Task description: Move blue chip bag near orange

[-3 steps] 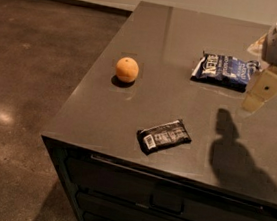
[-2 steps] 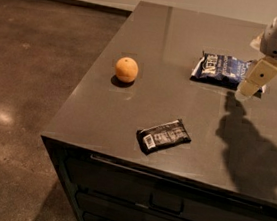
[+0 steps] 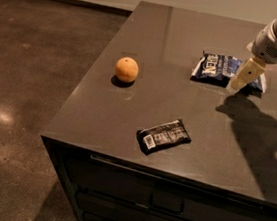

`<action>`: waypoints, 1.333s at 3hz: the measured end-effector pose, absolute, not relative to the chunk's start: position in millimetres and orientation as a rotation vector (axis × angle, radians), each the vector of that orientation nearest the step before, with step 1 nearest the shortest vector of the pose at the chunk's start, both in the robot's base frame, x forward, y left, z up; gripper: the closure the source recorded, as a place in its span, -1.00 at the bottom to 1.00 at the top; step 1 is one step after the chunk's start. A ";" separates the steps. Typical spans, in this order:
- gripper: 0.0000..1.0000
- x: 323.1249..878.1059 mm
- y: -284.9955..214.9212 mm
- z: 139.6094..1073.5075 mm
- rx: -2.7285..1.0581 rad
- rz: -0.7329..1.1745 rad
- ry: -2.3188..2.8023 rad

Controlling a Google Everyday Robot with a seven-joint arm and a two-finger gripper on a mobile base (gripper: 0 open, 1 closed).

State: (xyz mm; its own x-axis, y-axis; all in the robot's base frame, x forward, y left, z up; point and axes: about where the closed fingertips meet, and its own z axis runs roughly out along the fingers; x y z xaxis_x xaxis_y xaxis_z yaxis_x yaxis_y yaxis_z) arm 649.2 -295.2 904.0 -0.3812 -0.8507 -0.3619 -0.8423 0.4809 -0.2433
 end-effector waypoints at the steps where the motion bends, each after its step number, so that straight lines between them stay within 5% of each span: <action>1: -1.00 669.2 -302.0 887.5 -1.332 -0.030 2.307; 2: -1.00 682.8 -305.7 872.8 -1.287 -0.036 2.328; 4: -0.21 696.8 -311.4 856.9 -1.284 -0.082 2.429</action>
Offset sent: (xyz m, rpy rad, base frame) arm 0.0485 -0.0181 -0.0424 0.0313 -0.0316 -0.1362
